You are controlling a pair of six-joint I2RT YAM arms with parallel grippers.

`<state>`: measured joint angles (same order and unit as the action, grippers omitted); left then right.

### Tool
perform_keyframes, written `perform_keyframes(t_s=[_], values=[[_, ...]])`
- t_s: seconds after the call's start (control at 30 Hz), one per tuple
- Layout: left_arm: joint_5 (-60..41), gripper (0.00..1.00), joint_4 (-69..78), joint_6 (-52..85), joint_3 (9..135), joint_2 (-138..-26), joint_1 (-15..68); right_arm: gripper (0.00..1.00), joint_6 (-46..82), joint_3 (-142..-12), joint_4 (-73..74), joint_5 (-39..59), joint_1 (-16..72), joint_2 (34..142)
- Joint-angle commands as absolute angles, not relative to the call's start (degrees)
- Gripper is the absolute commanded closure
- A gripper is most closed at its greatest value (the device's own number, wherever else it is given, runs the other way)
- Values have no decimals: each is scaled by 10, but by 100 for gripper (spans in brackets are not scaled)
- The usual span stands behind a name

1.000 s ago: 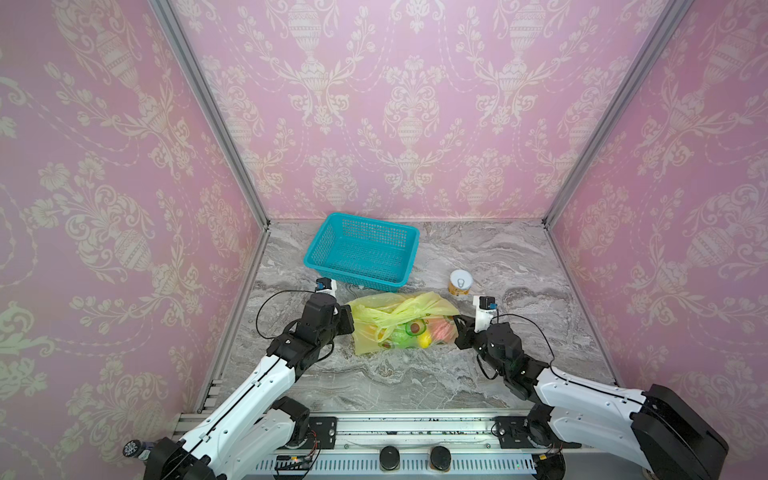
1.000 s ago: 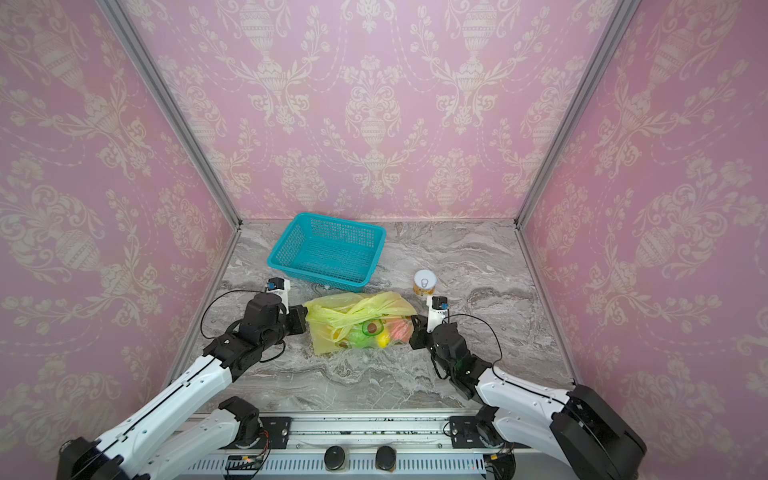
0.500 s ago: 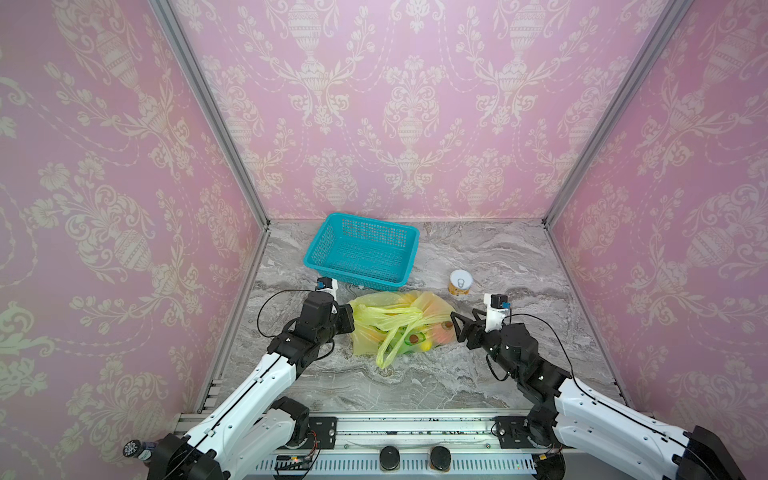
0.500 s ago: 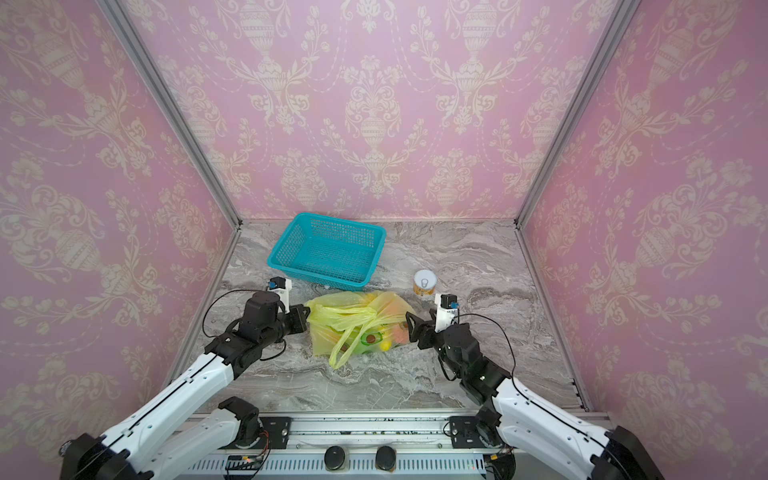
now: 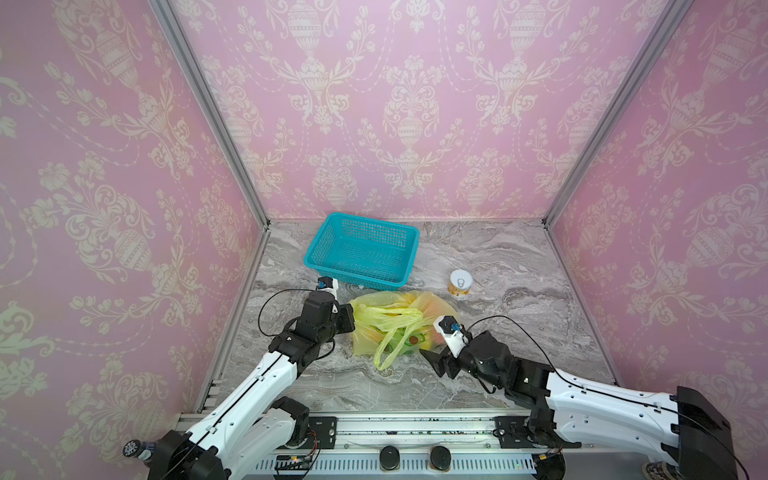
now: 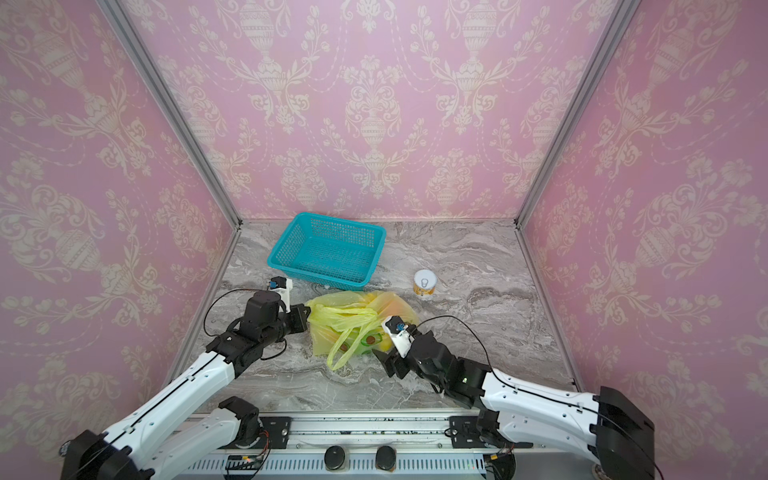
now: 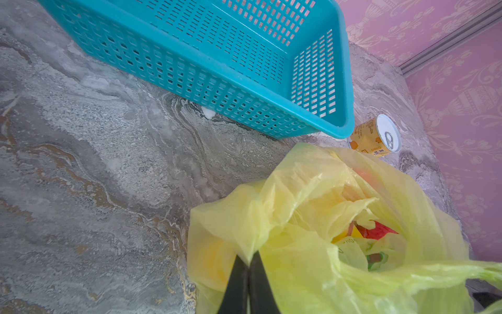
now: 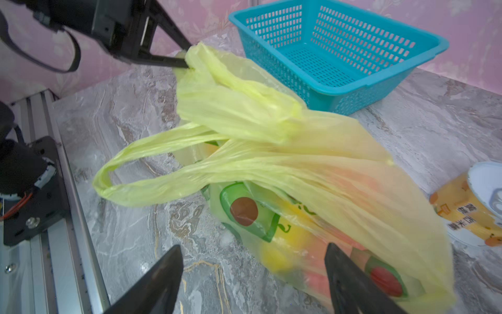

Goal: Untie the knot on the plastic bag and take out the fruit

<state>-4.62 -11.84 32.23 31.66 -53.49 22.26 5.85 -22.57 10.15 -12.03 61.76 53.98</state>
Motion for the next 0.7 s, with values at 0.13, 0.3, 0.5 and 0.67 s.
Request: perform_keyframes(t_s=[0.13,0.3,0.5,0.67], values=[[-37,100,-127,316,317,-537,221,13,-53,-257,164,-203,719,609],[-40,100,-125,316,316,-536,221,7,-80,-310,202,-296,780,713],[-44,100,-125,316,315,-534,220,6,-134,-410,245,-442,833,887],[-47,100,-124,318,315,-532,220,4,-167,-460,307,-565,838,978]])
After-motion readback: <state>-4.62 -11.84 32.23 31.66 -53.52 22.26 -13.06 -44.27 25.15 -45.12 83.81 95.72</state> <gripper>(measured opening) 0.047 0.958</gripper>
